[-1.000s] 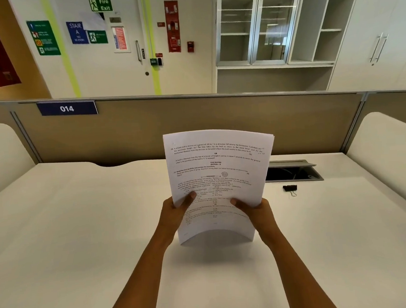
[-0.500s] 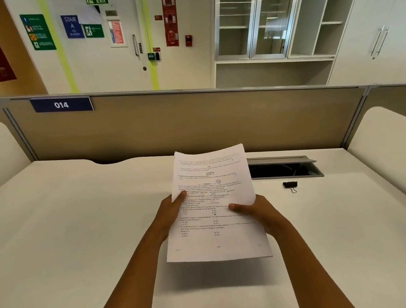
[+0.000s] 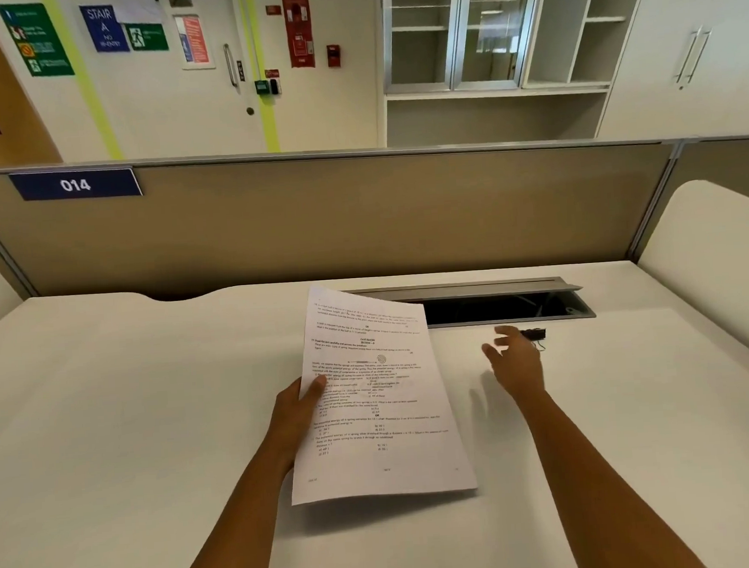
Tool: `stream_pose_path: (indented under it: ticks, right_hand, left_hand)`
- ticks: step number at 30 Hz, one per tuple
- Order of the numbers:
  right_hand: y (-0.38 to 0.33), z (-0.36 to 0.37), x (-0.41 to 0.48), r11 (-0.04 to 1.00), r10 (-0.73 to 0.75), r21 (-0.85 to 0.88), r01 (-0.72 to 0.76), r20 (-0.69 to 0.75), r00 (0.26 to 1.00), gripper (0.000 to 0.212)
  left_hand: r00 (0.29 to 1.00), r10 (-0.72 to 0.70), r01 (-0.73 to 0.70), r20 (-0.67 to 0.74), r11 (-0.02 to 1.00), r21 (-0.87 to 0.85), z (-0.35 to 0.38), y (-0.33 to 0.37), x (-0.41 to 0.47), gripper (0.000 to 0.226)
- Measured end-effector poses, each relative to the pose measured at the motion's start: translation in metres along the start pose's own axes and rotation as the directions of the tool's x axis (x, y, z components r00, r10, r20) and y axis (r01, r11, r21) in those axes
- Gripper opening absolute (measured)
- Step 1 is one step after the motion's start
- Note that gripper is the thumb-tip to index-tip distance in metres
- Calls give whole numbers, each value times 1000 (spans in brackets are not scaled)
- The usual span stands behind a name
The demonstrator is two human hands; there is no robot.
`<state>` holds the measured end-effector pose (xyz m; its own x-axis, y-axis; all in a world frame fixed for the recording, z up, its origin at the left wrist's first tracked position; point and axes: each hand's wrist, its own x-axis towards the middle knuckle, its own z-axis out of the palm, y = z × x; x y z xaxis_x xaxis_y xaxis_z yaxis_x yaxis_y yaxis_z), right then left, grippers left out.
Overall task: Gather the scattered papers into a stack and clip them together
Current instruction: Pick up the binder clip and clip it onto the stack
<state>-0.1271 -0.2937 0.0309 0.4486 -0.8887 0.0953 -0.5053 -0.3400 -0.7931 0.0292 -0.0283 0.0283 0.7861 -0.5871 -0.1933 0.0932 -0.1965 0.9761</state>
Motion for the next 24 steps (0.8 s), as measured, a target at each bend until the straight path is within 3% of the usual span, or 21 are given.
stream_pose_path:
  ticks: [3, 6, 17, 19, 21, 22, 23, 24]
  right_hand:
    - [11, -7, 18, 935, -63, -354, 33, -75, 995, 49]
    - [21, -16, 27, 850, -102, -526, 44, -81, 991, 49]
    - [32, -31, 56, 821, -106, -569, 52, -64, 992, 28]
    - [32, -32, 58, 899, -78, -437, 11, -136, 988, 30]
    - [25, -31, 57, 991, 52, -105, -81, -260, 964, 28]
    - [21, -30, 56, 984, 162, 122, -134, -272, 948, 27]
    - [18, -30, 55, 904, 287, 382, -193, -206, 935, 27]
    - [14, -30, 52, 734, 386, 624, -269, -57, 921, 27]
  left_hand:
    - [1000, -10, 10, -16, 1000, 16, 0, -10, 6, 30]
    - [999, 1, 0, -34, 1000, 28, -1, -13, 8, 29]
    - [997, 2, 1, -74, 999, 34, -1, -24, 20, 28]
    - [997, 12, -10, -72, 999, 33, 0, -24, 19, 27]
    - [997, 22, -19, -75, 999, 47, 0, -23, 18, 27]
    - [997, 25, -21, -79, 998, 52, 0, -23, 17, 27]
    - [996, 31, -26, -81, 998, 56, 0, -23, 16, 28]
    - [996, 37, -33, -81, 998, 58, 0, -23, 15, 28]
